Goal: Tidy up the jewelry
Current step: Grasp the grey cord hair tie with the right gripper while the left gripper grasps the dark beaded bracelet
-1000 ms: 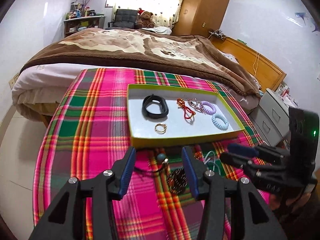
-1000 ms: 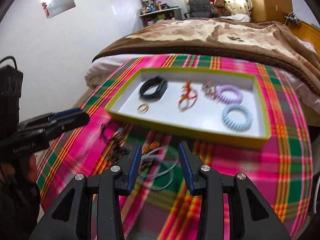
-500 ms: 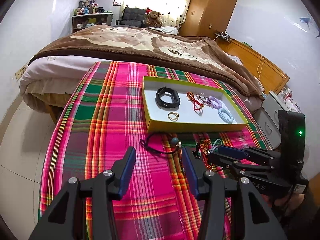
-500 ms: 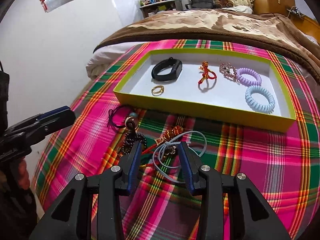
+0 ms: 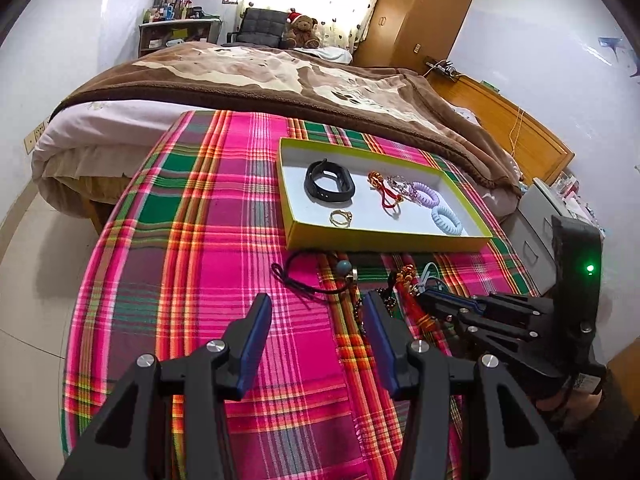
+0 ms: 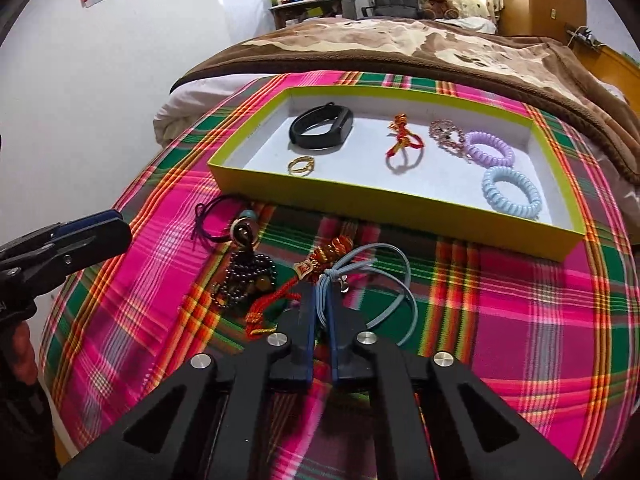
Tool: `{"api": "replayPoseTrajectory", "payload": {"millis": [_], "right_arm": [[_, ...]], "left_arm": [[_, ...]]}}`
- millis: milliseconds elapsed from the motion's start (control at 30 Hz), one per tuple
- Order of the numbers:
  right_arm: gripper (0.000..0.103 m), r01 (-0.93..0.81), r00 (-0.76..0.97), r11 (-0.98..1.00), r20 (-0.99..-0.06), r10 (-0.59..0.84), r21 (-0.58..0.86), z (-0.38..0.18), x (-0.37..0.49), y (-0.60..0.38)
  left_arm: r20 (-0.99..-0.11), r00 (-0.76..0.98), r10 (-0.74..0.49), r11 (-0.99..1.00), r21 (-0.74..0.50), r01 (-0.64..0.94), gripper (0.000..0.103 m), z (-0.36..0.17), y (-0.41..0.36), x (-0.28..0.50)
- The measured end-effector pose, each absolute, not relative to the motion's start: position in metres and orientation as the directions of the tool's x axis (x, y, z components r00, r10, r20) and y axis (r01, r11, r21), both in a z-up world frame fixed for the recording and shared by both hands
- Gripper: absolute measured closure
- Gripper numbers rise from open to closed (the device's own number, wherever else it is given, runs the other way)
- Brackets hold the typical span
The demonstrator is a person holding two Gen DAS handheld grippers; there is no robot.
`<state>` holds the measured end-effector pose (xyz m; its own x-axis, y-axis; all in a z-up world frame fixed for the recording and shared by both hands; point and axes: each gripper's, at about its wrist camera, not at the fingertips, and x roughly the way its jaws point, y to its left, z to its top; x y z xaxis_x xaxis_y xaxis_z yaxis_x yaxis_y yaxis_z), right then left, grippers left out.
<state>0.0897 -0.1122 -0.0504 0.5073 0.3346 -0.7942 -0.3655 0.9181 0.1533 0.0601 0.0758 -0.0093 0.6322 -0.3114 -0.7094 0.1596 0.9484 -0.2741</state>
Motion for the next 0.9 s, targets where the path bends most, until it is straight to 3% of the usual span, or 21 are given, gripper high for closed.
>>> {"api": "replayPoseTrajectory", "payload": {"millis": [600, 900], "right_arm": [[0.098, -0.282, 0.591, 0.933, -0.725, 0.354, 0.224, -0.026, 0.071, -0.162], [0.098, -0.263, 0.615, 0.933, -0.703, 0.357, 0.244, -0.02, 0.065, -0.178]], "left_arm": [[-0.743, 0.57, -0.349, 0.937, -0.257, 0.238, 0.054, -0.028, 0.033, 0.072], [-0.774, 0.57, -0.276, 0.956, -0.162, 0.243, 0.054, -0.037, 0.012, 0.082]]}}
